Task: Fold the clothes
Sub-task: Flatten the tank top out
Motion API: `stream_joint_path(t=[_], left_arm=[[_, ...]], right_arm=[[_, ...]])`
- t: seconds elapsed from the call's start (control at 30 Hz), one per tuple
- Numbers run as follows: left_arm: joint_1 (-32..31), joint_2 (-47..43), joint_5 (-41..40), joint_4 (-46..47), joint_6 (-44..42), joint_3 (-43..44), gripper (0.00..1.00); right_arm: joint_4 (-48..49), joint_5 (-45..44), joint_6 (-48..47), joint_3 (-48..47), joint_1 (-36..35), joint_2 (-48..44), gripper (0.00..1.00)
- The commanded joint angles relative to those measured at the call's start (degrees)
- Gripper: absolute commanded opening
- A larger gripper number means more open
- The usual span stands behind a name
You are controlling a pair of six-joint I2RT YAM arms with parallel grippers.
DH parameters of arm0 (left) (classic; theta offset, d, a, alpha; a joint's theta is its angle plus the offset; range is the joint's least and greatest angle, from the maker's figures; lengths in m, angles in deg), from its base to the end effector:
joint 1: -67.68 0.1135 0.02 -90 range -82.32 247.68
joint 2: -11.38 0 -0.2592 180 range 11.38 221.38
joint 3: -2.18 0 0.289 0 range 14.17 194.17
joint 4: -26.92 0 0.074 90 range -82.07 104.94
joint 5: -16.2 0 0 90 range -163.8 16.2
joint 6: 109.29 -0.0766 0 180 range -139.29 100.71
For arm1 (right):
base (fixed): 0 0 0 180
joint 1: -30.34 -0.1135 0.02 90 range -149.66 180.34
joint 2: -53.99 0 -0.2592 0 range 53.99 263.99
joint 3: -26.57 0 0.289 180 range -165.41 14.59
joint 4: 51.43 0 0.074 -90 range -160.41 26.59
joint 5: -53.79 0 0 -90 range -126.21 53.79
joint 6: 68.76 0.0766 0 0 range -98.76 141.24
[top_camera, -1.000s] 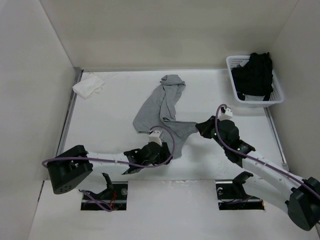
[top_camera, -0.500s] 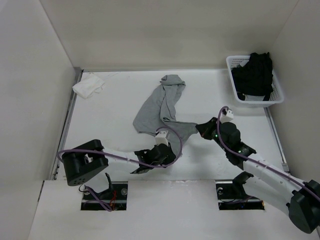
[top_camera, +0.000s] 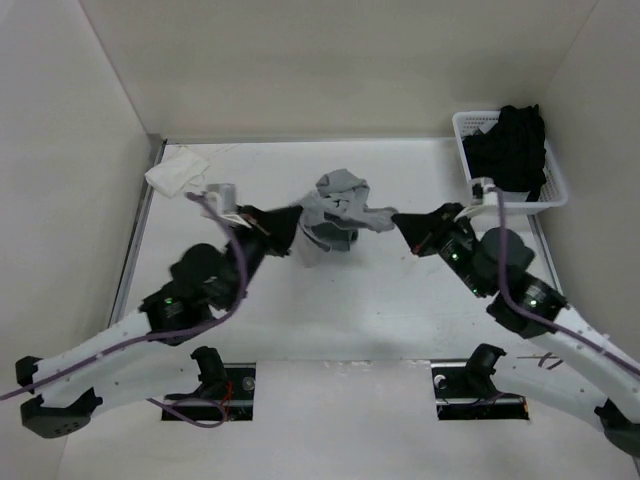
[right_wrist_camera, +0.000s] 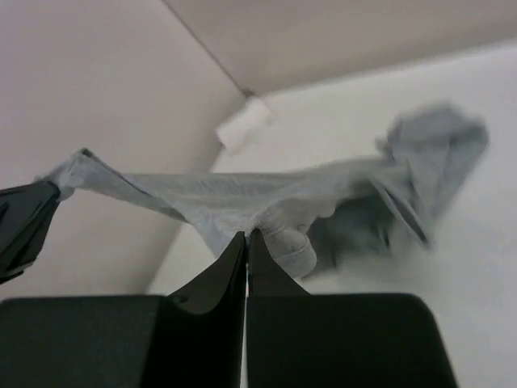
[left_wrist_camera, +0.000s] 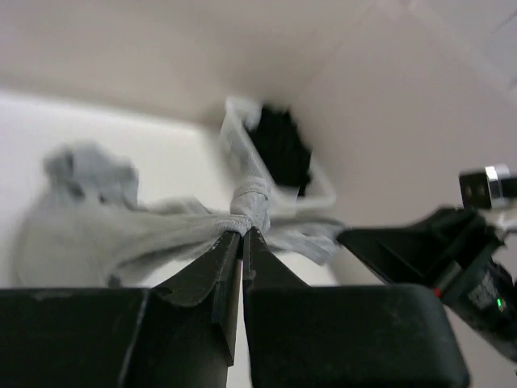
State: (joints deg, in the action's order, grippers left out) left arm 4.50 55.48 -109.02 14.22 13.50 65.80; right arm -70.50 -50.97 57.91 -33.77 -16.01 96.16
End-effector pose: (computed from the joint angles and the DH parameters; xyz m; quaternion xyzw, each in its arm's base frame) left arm 0.1486 -0.1959 0.4067 -0.0525 0.6699 -0.3952 0.6263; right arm 0.1871 0.1678 0.3753 0.0302 0.7118 0.3925 0.5816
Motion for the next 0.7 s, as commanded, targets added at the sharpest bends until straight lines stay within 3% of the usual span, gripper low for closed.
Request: stream_joint_path(t=[0.0,0.13,0.23,0.33,0.43,0.53,0.6,0.67], left_arm=[[-0.94,-3.05,-7.49,-1.67,-14.06,13.73,0.0],[-1.46,0.54,-8.02,4.13,-26.27,30.51,0.0],[-3.04,4.49,-8.19,5.19,-30.41,39.74,0.0],[-5.59,8.19,-8.11,5.19,-33.84,46.69,0.0],[-6.74,9.25,-7.58,6.33,-35.69,49.26,0.0],[-5.51,9.17,-7.75,8.96,-38.68,46.38,0.01],[-1.57,8.55,-7.84,14.48,-41.22,38.49,0.02],[5.54,7.85,-7.23,19.5,-38.97,26.99,0.02]], right_arm=[[-6.26,-16.05,-13.87,-22.0,-11.14,2.64,0.0],[-2.95,-33.27,-33.1,-43.18,-28.54,10.72,0.0],[5.64,-39.96,-50.3,-54.34,-36.64,17.12,0.0],[14.27,-42.27,-63.17,-61.4,-42.44,22.15,0.0],[19.12,-41.93,-69.87,-64.49,-46.15,24.97,0.0],[22.73,-40.44,-72.26,-63.62,-44.33,26.91,0.0],[22.48,-38.77,-68.85,-60.64,-36.96,28.4,0.0],[15.57,-34.39,-58.26,-56.43,-26.96,30.76,0.0]])
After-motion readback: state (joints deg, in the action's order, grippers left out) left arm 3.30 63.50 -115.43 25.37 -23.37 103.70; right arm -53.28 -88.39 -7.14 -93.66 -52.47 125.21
